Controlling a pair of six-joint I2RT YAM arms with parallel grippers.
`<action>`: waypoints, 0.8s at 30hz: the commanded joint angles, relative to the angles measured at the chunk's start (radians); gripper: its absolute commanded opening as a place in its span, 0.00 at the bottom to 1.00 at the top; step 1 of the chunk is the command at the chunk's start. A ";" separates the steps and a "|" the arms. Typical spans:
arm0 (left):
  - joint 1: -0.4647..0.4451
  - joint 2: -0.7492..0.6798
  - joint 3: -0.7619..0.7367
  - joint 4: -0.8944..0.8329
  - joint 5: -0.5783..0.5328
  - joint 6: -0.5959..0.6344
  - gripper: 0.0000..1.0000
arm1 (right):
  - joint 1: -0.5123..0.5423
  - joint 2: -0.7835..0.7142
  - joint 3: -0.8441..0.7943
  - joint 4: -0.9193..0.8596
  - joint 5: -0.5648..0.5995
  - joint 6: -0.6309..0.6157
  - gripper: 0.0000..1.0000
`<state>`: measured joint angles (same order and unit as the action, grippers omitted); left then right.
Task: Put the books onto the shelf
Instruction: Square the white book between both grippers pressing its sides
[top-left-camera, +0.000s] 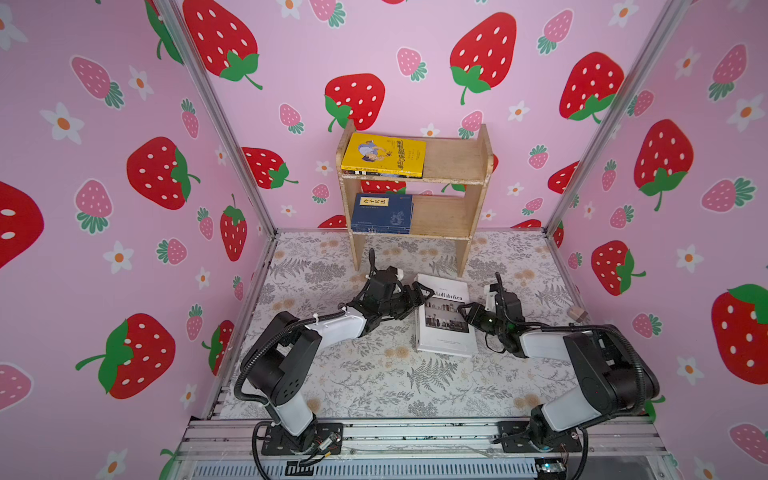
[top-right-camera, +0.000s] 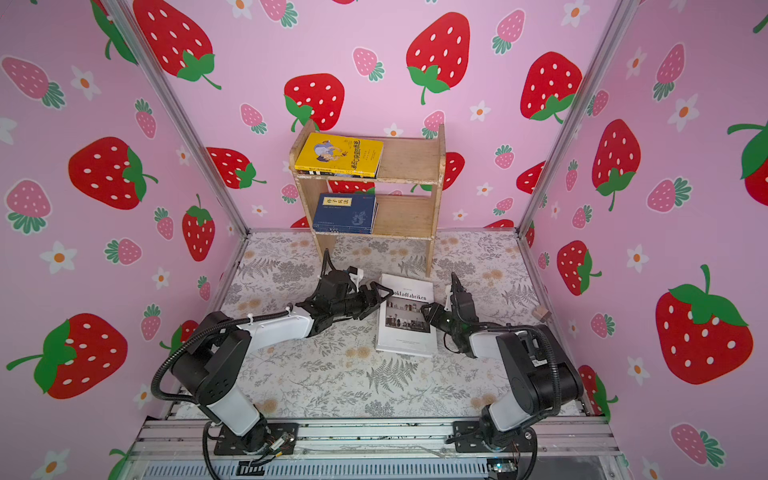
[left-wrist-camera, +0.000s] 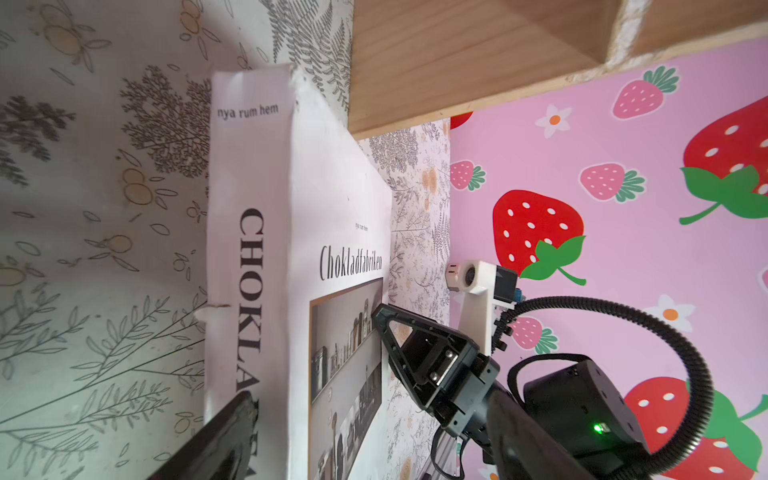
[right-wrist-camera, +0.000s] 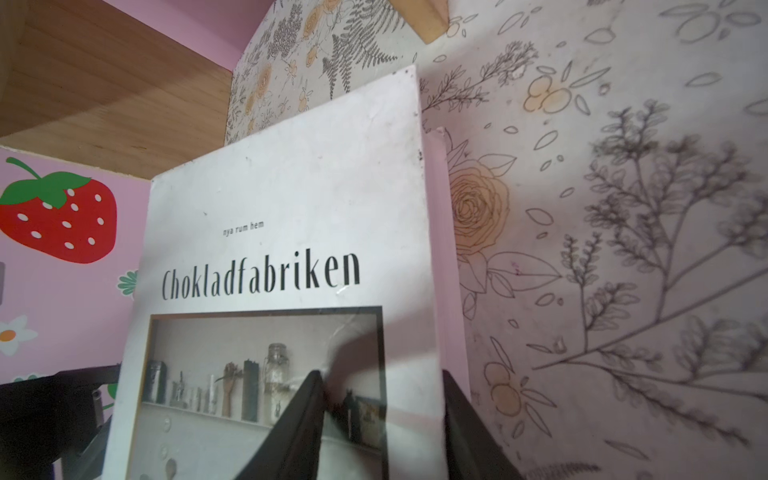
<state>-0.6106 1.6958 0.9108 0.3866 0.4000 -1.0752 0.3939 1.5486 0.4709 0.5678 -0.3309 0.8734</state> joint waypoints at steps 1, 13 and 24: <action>-0.038 0.028 0.024 0.065 0.095 0.021 0.88 | 0.048 -0.039 -0.004 -0.002 -0.167 0.002 0.41; 0.017 0.188 0.007 0.191 0.160 0.000 0.87 | 0.048 -0.105 -0.021 -0.008 -0.185 0.006 0.25; 0.030 0.131 0.011 0.128 0.146 0.053 0.87 | 0.041 -0.124 -0.013 -0.030 -0.177 0.033 0.05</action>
<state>-0.5591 1.8809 0.9073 0.4427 0.4122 -1.0283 0.3973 1.4384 0.4511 0.5304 -0.3943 0.8883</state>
